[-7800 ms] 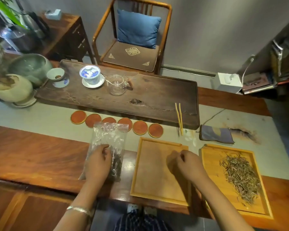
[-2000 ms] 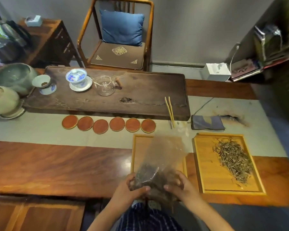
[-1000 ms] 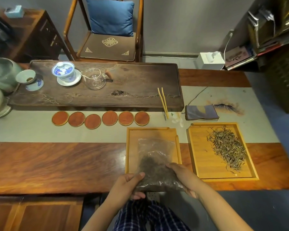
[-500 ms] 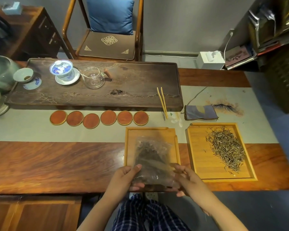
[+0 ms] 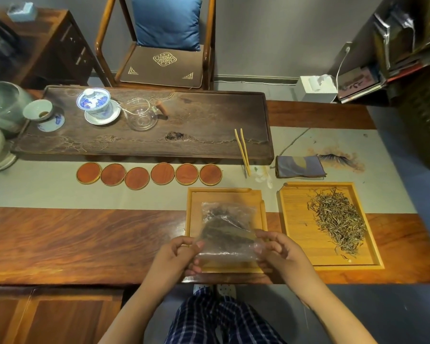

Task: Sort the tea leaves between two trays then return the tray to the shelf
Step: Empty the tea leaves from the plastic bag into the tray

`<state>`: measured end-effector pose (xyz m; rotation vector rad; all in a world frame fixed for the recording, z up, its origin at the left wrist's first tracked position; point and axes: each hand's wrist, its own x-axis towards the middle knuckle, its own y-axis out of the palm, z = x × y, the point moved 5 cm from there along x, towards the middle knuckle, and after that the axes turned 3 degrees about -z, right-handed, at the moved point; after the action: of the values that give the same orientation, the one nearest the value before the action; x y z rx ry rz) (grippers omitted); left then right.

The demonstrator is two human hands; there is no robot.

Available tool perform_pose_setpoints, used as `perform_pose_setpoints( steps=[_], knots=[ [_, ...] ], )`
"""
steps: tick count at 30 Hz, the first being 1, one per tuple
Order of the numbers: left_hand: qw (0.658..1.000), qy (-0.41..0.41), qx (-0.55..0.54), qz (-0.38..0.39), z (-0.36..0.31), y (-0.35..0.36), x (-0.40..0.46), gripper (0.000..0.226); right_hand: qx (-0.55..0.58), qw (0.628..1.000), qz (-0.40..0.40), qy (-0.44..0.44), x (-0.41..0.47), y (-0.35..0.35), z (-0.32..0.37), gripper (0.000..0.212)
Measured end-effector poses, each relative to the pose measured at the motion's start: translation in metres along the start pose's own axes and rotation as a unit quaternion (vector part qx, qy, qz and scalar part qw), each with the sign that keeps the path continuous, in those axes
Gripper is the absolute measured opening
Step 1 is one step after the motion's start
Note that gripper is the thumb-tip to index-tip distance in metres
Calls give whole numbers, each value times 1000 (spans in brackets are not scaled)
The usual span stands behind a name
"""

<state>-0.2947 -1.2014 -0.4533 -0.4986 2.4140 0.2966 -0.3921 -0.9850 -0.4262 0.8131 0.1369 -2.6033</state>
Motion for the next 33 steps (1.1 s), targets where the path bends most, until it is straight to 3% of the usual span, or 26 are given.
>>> perform_pose_setpoints(
  steps=[8,17,33],
  knots=[
    [995,95,3,6,-34,9,-16,34,1,998,-4,-60,-6,-3,25,26],
    [990,142,-10,-10,-58,11,-22,27,15,995,-16,-98,-14,-2,54,40],
    [980,199,5,-9,-91,10,-36,35,20,993,-39,-113,-33,-2,82,37]
  ],
)
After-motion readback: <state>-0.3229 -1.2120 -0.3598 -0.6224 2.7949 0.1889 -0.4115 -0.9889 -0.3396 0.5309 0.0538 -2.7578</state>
